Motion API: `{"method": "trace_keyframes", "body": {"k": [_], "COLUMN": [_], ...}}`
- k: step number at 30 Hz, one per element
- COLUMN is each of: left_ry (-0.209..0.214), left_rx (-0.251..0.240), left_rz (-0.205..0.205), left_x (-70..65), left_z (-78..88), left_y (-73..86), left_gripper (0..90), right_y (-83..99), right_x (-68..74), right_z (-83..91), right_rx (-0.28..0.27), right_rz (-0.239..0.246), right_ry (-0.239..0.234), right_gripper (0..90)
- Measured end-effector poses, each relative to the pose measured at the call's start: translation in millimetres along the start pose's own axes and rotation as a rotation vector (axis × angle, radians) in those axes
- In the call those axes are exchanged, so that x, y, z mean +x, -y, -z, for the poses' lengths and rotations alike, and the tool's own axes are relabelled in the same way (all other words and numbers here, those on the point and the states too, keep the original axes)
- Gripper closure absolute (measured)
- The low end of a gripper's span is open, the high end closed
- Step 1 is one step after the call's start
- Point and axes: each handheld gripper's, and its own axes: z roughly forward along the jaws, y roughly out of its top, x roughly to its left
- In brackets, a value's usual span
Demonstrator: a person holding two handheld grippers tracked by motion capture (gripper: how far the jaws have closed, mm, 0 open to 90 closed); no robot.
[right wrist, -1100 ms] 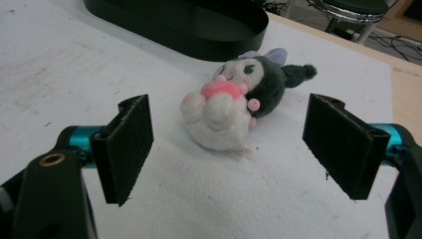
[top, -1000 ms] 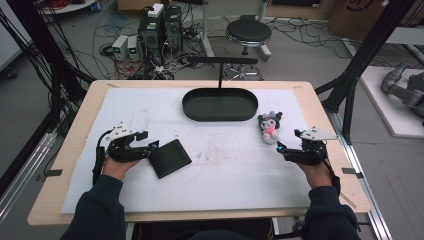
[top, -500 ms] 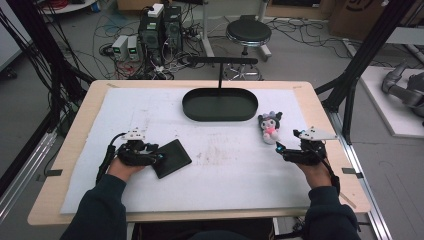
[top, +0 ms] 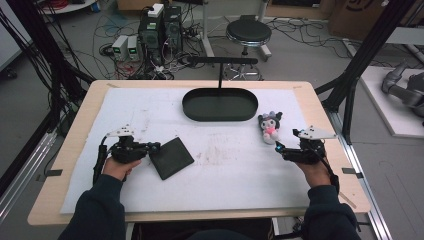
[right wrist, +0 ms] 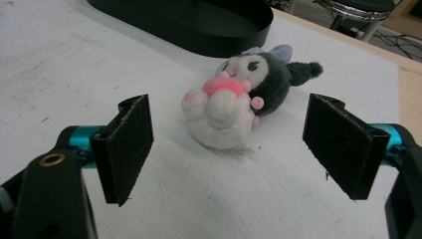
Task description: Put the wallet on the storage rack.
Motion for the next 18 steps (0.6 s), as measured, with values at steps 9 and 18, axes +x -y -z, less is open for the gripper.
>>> {"method": "trace_keyframes", "body": {"k": [9,18], "left_ry": [-0.246,-0.193], "left_rx": [-0.229,-0.205], "left_rz": [-0.134,-0.108], "left_x": [-13.9,-16.8], "left_z": [31.9,24.2], "left_y": [-23.0,-19.8], "left_gripper": [87.8,87.8], "right_y": [0.2,0.9], "right_x": [1.0,0.4], "right_z": [-0.3,0.9], "right_rx": [0.008,0.008], "right_rz": [0.002,-0.006], "right_ry": [0.001,0.004], "right_gripper": [20.2,20.2]}}
